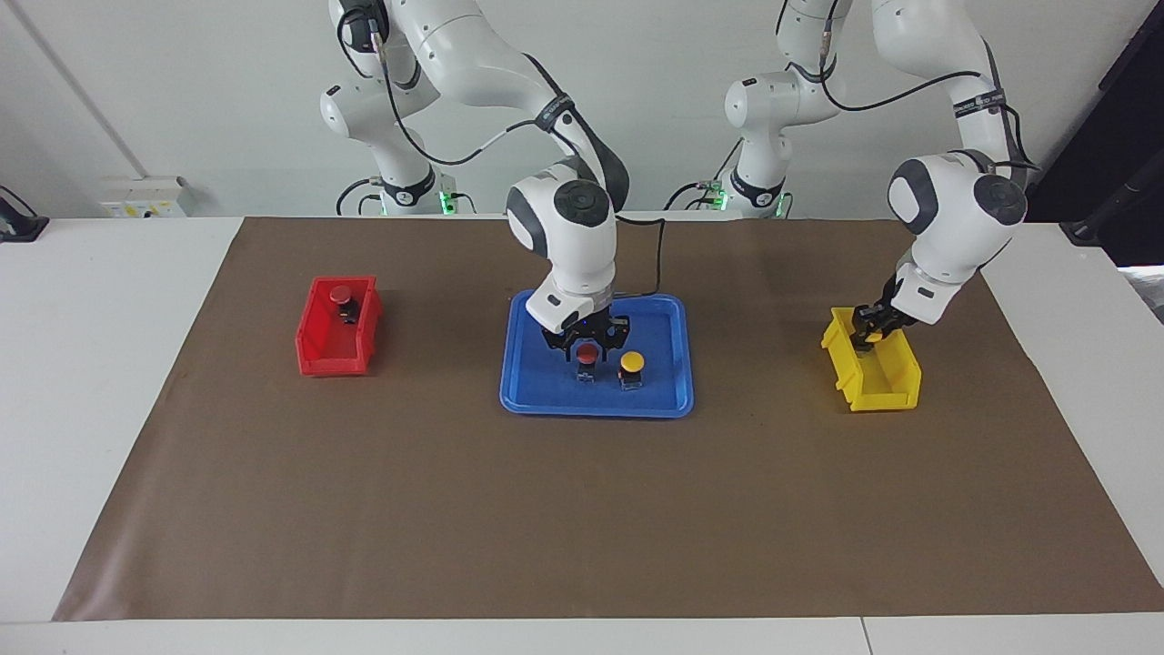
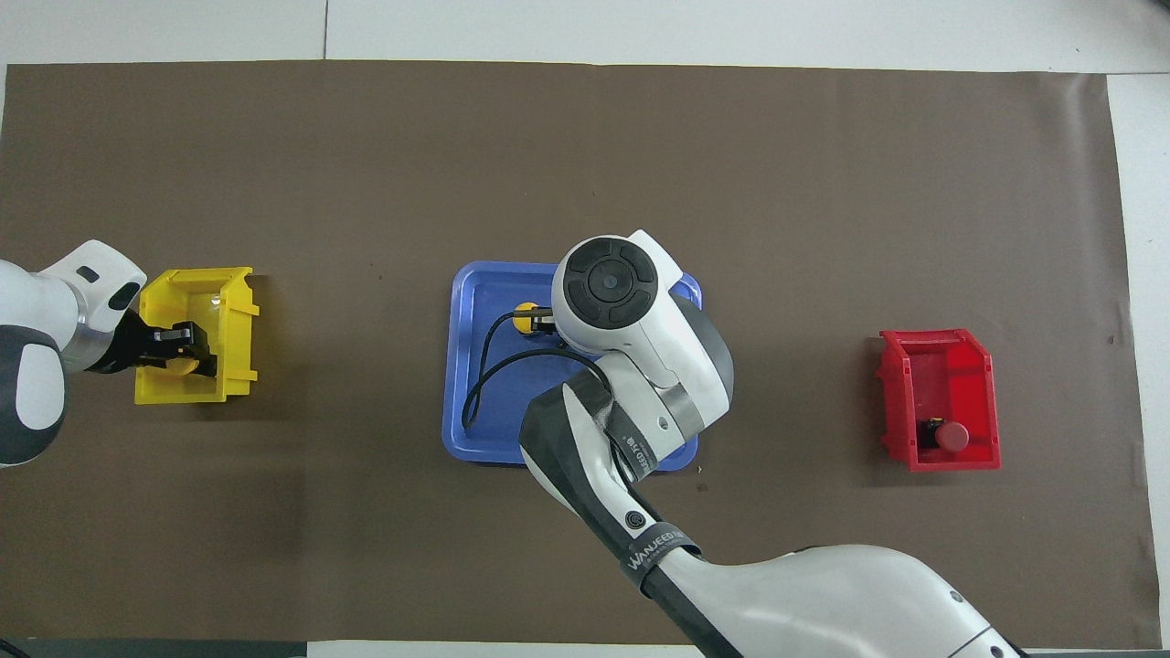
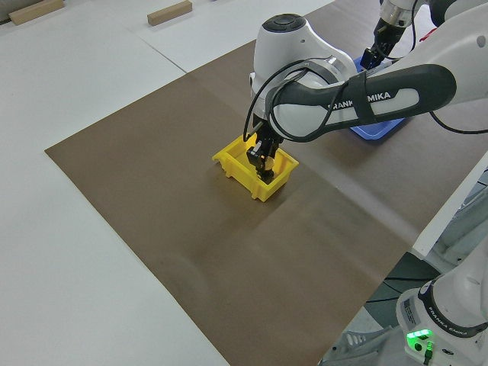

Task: Sort red and yellow buttons by color
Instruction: 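Reach and grasp the red button in the tray with the right gripper, then carry the red button into the red bin with the right gripper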

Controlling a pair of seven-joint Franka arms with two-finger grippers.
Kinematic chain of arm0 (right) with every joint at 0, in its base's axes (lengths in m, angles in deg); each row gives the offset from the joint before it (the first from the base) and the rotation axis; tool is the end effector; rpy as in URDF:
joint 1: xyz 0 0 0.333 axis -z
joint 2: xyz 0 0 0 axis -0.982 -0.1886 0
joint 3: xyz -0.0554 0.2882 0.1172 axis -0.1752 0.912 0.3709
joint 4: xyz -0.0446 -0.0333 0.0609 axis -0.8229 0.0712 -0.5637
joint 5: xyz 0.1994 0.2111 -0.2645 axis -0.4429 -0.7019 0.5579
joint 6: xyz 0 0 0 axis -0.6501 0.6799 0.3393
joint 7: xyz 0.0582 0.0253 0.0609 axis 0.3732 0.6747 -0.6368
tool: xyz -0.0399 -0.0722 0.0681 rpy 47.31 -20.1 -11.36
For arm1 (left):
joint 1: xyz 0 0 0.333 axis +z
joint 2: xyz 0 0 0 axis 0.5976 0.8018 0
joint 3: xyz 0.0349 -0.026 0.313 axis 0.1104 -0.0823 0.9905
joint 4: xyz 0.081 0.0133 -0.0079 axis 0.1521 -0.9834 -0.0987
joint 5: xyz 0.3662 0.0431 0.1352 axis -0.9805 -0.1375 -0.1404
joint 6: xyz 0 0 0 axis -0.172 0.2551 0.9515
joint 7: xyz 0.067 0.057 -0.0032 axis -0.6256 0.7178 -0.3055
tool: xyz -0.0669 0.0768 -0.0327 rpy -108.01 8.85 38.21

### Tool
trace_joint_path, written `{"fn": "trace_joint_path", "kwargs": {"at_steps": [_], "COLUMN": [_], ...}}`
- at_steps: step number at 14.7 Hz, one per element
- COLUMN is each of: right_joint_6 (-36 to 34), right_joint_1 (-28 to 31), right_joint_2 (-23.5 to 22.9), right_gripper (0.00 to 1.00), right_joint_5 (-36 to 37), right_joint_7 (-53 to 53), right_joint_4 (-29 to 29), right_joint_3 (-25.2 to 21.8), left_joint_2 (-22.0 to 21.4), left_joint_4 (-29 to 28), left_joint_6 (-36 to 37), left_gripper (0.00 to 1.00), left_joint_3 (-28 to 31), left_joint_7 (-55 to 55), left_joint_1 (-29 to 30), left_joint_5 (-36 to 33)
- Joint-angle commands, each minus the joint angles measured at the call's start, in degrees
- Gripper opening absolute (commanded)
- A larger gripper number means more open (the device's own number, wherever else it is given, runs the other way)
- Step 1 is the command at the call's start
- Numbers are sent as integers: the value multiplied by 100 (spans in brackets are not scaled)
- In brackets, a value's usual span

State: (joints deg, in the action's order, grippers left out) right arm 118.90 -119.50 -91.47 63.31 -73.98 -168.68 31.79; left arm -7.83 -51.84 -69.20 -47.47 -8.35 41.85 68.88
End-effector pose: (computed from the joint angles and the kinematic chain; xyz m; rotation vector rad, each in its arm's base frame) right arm 0.5378 0.3835 0.3503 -3.1030 0.0888 -0.0425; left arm 0.5170 0.0307 0.3645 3.1274 0.1382 -0.0807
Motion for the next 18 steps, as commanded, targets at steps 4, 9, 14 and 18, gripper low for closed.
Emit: {"fn": "trace_joint_path", "kwargs": {"at_steps": [4,9,14,18], "right_joint_6": [214,-556,-1790,-1562], "right_joint_1": [-33,177,1696,3032], "right_joint_2": [171,354,2022,3000], "right_gripper": [37,23,23,23], "right_joint_5": [-35,-35,-71,-53], "right_joint_7": [-63,409,2333,3976], "right_joint_4": [-218,193,-496,-1789], "right_joint_3": [-21,-82,-92,-92], "left_joint_2": [-36,-87,-202,-220], "left_joint_4": [171,1286,2666,3211], "left_joint_6": [-55,1506,3028,3600], "left_gripper": [100,100,100,100], "left_joint_3": [57,57,22,30], "left_joint_7": [104,236,764,676], "left_joint_1": [-58,-49,-67,-479], "left_joint_5": [-56,-293,-285,-232]}}
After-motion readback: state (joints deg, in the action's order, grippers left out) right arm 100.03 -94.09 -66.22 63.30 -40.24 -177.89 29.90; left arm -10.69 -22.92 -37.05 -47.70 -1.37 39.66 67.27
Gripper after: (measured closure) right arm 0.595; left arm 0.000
